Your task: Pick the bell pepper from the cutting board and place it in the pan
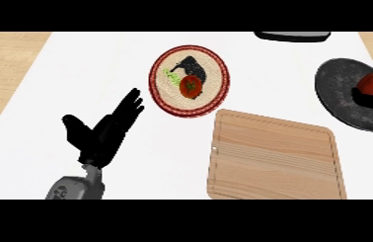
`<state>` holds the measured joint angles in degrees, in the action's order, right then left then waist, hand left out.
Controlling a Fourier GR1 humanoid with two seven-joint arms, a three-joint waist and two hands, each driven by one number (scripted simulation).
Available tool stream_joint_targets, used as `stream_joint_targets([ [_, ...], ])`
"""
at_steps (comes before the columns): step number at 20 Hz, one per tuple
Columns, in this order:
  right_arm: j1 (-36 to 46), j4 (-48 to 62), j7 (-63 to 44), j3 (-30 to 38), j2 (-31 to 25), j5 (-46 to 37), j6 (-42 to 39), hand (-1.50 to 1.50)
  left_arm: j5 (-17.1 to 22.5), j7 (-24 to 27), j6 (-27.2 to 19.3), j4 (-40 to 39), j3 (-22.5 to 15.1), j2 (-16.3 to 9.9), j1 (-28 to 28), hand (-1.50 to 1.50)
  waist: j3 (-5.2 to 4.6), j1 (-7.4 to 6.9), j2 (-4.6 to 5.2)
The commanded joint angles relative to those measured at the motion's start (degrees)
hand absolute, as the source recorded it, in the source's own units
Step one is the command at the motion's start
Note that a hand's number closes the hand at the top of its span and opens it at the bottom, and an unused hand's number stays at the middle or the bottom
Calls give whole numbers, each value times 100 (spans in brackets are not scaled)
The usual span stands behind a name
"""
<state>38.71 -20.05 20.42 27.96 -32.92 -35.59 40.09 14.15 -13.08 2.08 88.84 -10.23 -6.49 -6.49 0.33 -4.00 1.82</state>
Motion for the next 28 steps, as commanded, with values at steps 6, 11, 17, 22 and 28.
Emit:
stream_joint_targets([
  [6, 228, 1019, -277, -44, -376, -173, -786, -150, -102, -31, -29, 39, -79, 62, -181, 0, 35, -138, 65],
  [11, 425, 712, 620, 644, -138, 642, -1273, -150, -104, 107, -34, -15, -55, 79, 43, 0, 40, -38, 5],
  [17, 173, 762, 1324, 1590, -288, 1676, -2212, -150, 48, 191, 86, -101, 122, 2, 138, 0, 32, 88, -7],
  [22, 18, 1106, 1205, 1715, -767, 1855, -3520, -150, 17, 69, 56, 51, 71, 2, 168, 0, 21, 69, -32],
  [28, -698, 1109, 2050, 1654, -1116, 1854, -4876, -150, -16, 8, 31, 55, 140, -55, 89, 0, 30, 163, -41],
])
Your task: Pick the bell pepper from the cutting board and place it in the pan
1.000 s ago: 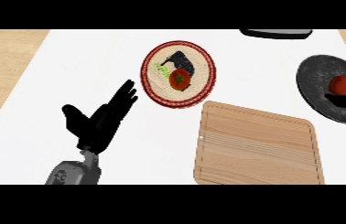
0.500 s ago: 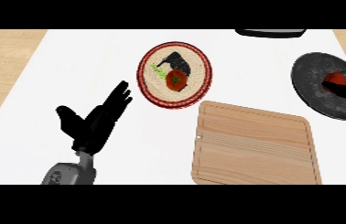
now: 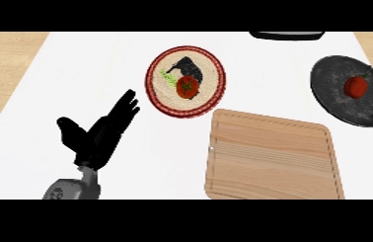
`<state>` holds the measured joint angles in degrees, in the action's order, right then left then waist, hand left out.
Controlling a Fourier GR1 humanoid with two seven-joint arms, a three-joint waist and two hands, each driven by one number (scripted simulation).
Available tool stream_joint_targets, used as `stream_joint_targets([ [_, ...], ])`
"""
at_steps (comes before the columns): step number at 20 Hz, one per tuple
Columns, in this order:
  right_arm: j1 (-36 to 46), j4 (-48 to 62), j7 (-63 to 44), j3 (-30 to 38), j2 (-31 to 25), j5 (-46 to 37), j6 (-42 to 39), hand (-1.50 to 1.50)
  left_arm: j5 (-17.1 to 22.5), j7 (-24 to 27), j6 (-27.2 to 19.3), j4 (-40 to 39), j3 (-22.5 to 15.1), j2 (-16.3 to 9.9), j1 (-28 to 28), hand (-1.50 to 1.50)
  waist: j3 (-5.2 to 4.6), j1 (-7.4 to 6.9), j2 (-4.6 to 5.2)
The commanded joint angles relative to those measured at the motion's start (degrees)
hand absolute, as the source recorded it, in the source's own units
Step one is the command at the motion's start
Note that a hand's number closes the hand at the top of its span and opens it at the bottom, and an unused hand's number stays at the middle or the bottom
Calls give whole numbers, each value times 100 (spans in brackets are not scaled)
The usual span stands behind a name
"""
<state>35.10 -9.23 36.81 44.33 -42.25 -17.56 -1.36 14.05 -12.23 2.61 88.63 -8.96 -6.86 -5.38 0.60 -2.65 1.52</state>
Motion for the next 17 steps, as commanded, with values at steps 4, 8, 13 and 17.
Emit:
stream_joint_targets([
  [4, -645, 76, 668, 93, -327, 162, -1324, -150, -70, 212, -3, -54, -33, 79, 215, 0, -7, 52, -34],
  [8, -757, 49, 757, -37, -380, 68, -1591, -150, 19, 104, 14, -260, 85, 112, -105, 0, -14, 79, -37],
  [13, -1103, 42, 989, -14, -674, 125, -2071, -150, 23, 59, 60, -29, 137, -29, 200, 0, -18, 86, -70],
  [17, -1191, -4, 1200, -127, -343, 59, -1917, -150, 116, -16, 179, 129, 231, -143, 138, 0, -16, 74, -73],
])
